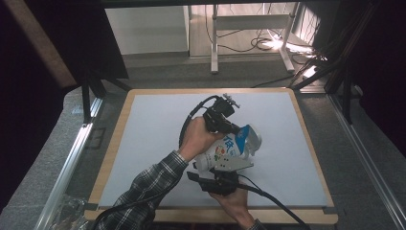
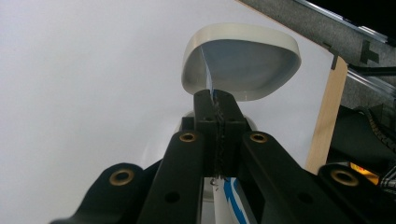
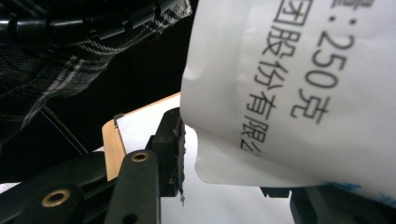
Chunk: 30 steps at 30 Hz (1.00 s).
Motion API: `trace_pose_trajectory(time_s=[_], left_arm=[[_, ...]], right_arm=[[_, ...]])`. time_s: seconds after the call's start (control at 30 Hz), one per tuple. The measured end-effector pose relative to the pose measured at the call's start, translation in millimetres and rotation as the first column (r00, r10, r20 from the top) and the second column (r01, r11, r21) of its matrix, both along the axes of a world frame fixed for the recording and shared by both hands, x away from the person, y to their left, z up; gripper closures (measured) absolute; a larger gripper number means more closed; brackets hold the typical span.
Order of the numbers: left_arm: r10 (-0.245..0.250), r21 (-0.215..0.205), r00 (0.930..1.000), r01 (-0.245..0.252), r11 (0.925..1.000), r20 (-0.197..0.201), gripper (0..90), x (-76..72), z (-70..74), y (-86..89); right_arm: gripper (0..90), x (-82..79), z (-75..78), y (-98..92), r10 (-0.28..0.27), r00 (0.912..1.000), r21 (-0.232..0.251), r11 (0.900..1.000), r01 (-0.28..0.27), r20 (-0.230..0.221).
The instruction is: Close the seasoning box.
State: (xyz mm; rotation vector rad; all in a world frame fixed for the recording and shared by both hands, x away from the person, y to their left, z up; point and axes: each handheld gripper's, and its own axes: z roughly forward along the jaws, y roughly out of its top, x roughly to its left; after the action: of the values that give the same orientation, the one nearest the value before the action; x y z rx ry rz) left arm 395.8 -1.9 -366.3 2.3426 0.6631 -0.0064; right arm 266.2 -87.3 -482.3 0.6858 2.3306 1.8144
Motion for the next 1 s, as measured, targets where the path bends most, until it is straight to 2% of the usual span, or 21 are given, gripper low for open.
trace_pose_trajectory(time_s=[0.67, 0.83, 0.87, 0.9, 1.0], left_arm=[[-0.004, -0.005, 1.0, 0.004, 1.0, 0.004, 89.4, 0.1, -0.8, 0.6], [0.001, -0.032, 0.9999, -0.001, 0.9995, 0.014, 89.4, -1.3, -3.7, 3.2], [-0.008, -0.022, 0.9998, 0.008, 0.9997, 0.018, 89.4, -1.4, -3.1, 4.6], [-0.001, -0.041, 0.9997, 0.002, 0.9991, 0.023, 89.4, -2.1, -4.5, 4.8], [-0.004, -0.056, 0.9994, 0.006, 0.9984, 0.034, 89.4, -3.8, -6.0, 7.2]], right_arm=[[58.1, 0.4, -0.7, 0.2, 0.0, 1.0, -0.006, 1.0, 0.0, 0.002], [58.1, 1.2, -2.7, 0.7, 0.0, 1.0, -0.019, 1.0, 0.0, 0.007], [58.0, 1.2, -3.2, 0.9, 0.0, 1.0, -0.023, 1.0, 0.0, 0.008], [58.0, 1.0, -3.6, 1.1, 0.0, 1.0, -0.027, 1.0, 0.0, 0.008], [57.4, 1.2, -5.3, 1.7, -0.002, 1.0, -0.038, 0.999, 0.002, 0.007]])
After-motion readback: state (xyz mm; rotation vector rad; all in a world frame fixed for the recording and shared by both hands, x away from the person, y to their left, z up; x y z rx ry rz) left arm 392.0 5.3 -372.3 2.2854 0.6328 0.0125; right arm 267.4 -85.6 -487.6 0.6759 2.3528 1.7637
